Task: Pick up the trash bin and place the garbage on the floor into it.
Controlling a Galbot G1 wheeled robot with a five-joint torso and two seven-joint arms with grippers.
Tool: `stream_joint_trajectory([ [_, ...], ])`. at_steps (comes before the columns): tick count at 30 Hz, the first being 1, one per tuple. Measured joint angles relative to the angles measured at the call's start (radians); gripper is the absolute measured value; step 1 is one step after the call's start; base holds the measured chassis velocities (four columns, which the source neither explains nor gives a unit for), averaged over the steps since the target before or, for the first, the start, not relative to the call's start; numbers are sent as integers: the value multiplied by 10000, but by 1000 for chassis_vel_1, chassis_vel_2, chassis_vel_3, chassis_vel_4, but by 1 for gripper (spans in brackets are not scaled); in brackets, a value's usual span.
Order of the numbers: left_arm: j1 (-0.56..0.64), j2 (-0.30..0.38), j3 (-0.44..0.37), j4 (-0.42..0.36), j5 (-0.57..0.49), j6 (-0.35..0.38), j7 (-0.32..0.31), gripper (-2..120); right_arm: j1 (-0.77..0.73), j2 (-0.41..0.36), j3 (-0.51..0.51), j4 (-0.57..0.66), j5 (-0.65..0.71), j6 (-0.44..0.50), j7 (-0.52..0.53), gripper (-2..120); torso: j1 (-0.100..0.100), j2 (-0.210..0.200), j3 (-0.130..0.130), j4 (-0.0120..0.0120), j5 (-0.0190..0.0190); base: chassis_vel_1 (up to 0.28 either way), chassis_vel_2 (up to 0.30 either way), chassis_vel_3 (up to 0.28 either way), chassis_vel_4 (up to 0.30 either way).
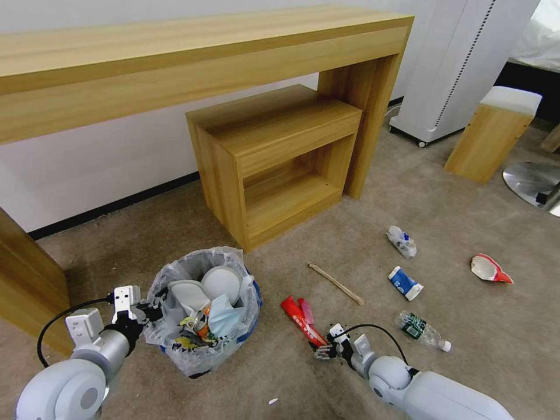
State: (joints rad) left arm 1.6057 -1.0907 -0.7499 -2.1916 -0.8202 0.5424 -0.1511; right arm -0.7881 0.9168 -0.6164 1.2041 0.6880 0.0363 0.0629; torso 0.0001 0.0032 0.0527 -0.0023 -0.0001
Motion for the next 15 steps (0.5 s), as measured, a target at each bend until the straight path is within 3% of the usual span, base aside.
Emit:
stream_joint_trajectory([
  [4, -2, 13, -2, 8, -6, -16, 0, 1, -18, 39, 27, -172, -140, 46, -2, 95, -1, 0, 0, 0, 1, 0, 0, 0, 0],
  [15, 37, 6, 1, -42, -9, -46, 18, 1, -54, 47, 79, -369, -411, 296, -133, 54, -1, 0, -1, 1, 2, 0, 0, 0, 0],
])
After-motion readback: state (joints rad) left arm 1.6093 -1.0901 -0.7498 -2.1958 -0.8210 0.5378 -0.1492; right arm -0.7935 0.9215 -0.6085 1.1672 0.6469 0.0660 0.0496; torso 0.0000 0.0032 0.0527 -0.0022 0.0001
